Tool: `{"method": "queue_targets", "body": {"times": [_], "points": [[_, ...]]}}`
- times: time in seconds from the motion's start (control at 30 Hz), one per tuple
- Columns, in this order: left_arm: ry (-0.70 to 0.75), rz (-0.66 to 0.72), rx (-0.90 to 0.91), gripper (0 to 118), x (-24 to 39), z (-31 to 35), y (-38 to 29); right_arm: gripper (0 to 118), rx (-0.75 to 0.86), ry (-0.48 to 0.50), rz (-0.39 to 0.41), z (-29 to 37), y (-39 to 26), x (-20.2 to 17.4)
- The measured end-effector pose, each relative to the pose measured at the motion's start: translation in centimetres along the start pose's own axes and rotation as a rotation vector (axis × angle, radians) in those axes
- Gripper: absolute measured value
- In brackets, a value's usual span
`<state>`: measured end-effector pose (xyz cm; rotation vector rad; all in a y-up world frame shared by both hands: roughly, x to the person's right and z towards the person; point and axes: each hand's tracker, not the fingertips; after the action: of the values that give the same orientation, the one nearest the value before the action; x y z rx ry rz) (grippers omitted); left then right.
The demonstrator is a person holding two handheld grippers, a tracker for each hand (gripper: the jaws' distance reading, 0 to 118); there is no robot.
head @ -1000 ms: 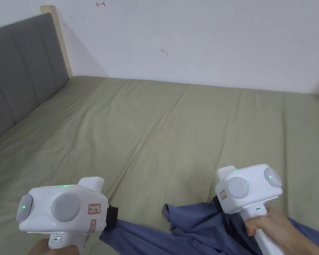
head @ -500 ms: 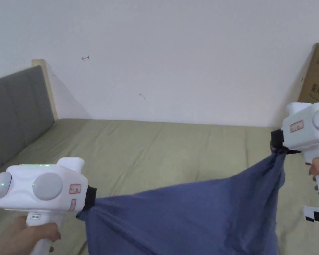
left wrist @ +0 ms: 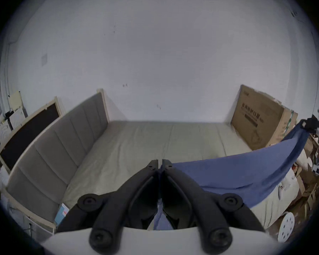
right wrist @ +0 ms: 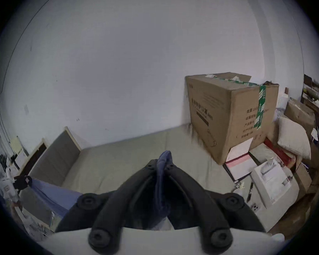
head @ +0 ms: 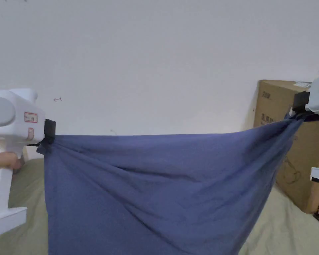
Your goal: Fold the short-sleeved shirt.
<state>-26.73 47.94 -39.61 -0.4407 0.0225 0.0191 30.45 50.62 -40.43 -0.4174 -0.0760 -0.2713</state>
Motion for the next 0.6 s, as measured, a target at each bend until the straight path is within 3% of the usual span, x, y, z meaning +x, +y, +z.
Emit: {"method": "queue_targets", "body": {"times": [0.13, 0.23, 0.6], "points": [[0.011, 0.015, 0.027, 2, 0.5, -0.7, 3.7, 3, 0.031, 0.019, -0.069, -0.6, 2.8, -0.5], [0.016, 0.026, 0.034, 2, 0.7, -2.5, 6.3, 3, 0.048, -0.003, -0.078, -2.2, 5.4, -1.7], [0.080, 0.011, 0.114, 2, 0.1, -12.3, 17.2, 3, 0.139, -0.052, -0.040, -9.8, 16.6, -6.7]]}}
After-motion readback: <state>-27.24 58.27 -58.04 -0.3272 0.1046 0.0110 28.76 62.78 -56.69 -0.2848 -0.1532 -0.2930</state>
